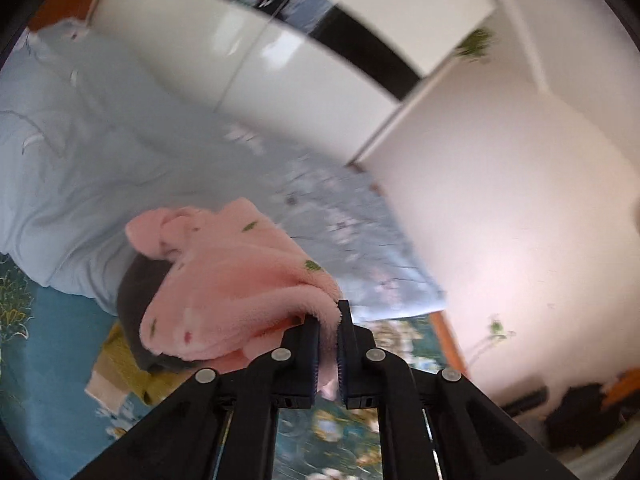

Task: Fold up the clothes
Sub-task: 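Grasp the pink fleece garment with both grippers and lift it off the pile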

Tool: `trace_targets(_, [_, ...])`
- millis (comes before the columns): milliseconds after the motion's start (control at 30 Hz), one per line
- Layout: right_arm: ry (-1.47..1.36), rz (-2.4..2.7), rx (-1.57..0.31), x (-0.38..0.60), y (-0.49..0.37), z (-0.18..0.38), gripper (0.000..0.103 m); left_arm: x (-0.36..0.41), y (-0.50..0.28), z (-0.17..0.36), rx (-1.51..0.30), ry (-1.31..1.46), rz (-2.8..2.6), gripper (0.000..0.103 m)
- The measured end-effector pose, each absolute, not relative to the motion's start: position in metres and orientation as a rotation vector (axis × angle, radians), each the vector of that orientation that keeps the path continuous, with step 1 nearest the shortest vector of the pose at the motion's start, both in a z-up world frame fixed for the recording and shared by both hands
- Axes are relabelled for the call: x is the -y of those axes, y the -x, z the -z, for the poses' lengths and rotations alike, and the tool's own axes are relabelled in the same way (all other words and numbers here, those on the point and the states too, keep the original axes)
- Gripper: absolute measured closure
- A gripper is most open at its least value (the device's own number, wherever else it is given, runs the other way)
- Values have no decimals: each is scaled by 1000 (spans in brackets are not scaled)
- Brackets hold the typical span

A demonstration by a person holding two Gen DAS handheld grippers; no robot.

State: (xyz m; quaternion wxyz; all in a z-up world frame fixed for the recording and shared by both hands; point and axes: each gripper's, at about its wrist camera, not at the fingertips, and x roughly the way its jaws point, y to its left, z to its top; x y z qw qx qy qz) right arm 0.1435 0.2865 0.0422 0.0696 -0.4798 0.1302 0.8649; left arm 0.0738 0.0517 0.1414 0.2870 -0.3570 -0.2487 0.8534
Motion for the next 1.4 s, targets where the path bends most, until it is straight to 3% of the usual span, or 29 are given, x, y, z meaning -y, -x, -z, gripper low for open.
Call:
trace_targets(233, [1332, -2581, -516, -363, -196, -55, 0, -87, -206, -158, 494, 991, -2263, 96])
trace_targets(367, [1267, -2565, -585, -407, -226, -62, 0, -135, -263, -137, 611, 1153, -2221, 97])
trace_targets(533, [1243, -2540, -704, -456, -257, -53, 0, -210, -313, -129, 532, 1261, -2151, 97])
trace_targets(767, [1250, -2491, -871, -505, -296, -31, 0, -295, -348, -179, 391, 1110, -2007, 97])
trace_targets(933, [1188, -2451, -858, -544, -321, -41, 0, -320, -333, -155, 317, 1291, -2015, 93])
trace_targets(1000, [1192, -2454, -836, -548, -328, -43, 0, -316, -324, -138, 357, 1382, -2010, 88])
trace_targets(1100, [1220, -2477, -799, -544, -332, -41, 0, -292, -312, -127, 466, 1418, -2017, 60])
trace_targets(1200, [1308, -2516, -761, -518, -322, -34, 0, -252, -298, -133, 563, 1369, -2104, 50])
trace_targets(1400, [1541, -2625, -669, -430, -268, -9, 0, -144, -272, -135, 780, 1355, -2375, 49])
